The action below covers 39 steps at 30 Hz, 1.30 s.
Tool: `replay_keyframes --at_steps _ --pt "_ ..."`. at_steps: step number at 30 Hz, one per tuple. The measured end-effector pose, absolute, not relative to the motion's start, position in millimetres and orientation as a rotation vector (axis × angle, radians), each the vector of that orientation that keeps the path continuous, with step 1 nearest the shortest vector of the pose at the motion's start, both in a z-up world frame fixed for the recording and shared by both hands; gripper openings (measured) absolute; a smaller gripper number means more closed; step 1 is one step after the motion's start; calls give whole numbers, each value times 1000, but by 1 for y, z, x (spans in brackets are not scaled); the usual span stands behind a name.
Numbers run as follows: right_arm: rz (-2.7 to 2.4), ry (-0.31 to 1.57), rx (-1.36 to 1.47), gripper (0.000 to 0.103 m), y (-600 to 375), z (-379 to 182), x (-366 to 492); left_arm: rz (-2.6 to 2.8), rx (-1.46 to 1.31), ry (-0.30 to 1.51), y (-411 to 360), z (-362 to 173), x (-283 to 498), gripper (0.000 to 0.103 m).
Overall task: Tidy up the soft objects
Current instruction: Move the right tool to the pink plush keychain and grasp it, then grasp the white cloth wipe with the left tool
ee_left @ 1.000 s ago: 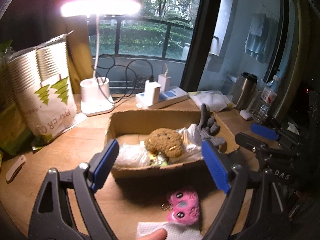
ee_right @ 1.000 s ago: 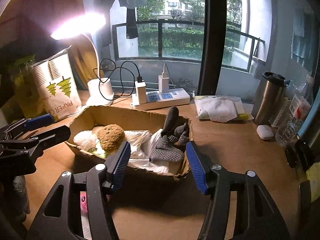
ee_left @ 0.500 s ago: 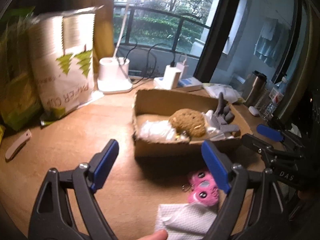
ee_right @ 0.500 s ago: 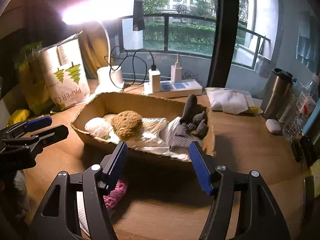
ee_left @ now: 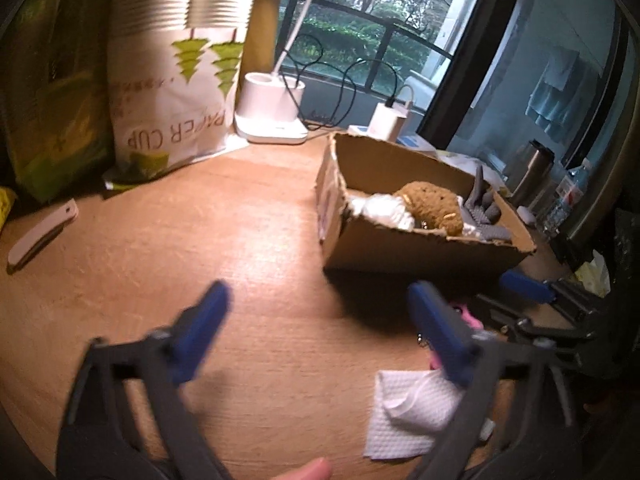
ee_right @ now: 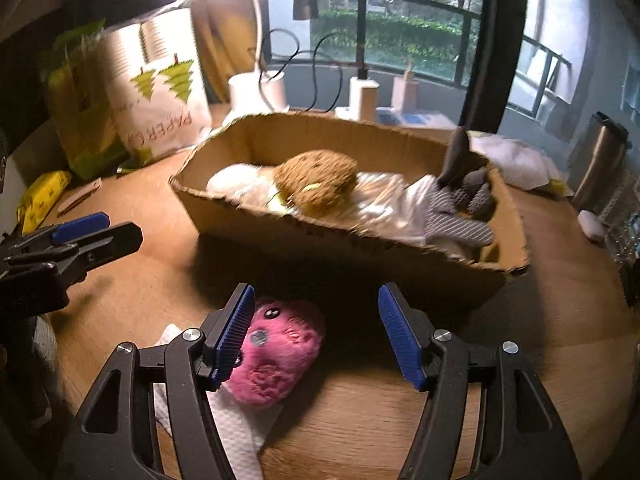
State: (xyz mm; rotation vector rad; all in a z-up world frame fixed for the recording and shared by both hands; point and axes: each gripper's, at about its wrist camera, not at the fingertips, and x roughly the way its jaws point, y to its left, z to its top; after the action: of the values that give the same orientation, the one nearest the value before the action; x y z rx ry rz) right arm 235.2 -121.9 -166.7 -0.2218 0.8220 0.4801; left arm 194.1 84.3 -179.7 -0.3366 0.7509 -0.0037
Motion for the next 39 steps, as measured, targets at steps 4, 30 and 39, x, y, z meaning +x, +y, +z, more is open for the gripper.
replay_keyframes --at_steps 4,30,39 --pt "496 867 -215 68 -116 -179 236 -6 -353 751 89 -185 188 103" --pt "524 830 -105 41 -157 -182 214 -42 -235 805 34 -191 169 103" --pt "494 809 -41 41 -200 -181 208 -144 -141 871 -14 -198 172 103"
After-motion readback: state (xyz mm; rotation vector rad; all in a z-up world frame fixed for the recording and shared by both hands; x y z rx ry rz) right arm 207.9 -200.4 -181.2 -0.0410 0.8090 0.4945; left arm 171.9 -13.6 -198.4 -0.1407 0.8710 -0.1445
